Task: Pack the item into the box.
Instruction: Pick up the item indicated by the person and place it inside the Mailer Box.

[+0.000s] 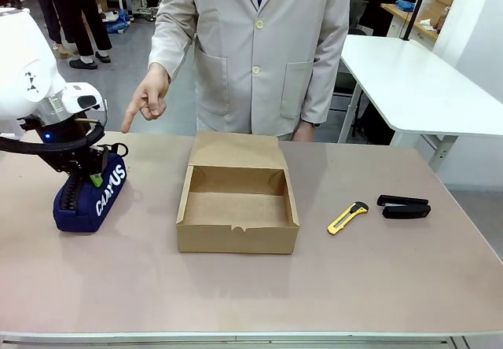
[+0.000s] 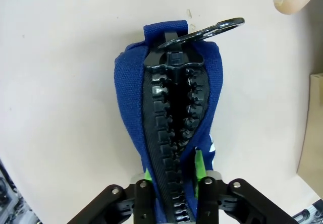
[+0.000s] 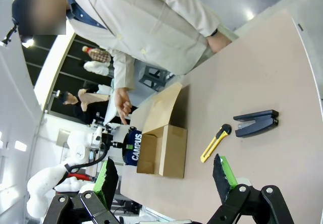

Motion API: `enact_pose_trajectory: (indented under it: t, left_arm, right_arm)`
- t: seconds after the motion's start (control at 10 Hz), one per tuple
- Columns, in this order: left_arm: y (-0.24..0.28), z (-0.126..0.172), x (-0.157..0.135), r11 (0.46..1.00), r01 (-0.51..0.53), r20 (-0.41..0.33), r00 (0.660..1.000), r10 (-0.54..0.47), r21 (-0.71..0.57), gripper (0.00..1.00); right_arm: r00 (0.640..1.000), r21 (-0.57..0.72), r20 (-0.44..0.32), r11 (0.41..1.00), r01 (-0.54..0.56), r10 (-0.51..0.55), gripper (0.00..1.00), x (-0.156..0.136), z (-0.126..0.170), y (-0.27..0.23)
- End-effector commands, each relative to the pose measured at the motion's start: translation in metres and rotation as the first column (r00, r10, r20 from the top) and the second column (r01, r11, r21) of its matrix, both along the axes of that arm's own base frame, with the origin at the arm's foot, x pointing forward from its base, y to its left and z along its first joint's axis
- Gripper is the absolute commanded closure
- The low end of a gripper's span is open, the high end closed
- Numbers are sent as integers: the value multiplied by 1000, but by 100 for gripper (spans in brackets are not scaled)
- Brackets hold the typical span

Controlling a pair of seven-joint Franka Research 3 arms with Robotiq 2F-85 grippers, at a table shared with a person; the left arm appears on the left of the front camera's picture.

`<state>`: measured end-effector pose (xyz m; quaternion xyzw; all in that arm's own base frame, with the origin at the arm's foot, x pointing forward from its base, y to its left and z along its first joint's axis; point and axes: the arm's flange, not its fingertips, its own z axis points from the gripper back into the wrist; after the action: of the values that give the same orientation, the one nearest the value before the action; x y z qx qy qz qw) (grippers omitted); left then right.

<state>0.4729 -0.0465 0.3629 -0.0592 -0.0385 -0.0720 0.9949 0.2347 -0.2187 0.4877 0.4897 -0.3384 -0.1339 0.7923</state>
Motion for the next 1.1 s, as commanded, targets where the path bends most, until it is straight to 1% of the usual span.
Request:
enact_pose_trajectory:
  t: [0.0,0.6,0.7,0.8,0.9,1.0]
  left_arm:
    - [2,3,-2,999,-30,10,1000,29,34,100]
    - [5,13,-7,999,-38,21,999,38,14,100]
    - [7,23,-16,1000,6,13,1000,-6,25,100]
    - [9,43,-38,985,161,22,986,-163,65,100]
    - [13,66,-63,961,235,43,969,-243,142,100]
    - [19,89,-91,933,316,69,941,-331,171,100]
  right_arm:
    - [1000,-5,29,1000,-4,4,0,4,3,-1]
    - [1000,-5,29,1000,-4,4,0,4,3,-1]
    - [1000,-5,29,1000,-4,4,0,4,3,-1]
    - [1000,-5,29,1000,-4,4,0,4,3,-1]
    - [1000,-5,29,1000,-4,4,0,4,3,-1]
    - [1000,-5,29,1000,-4,4,0,4,3,-1]
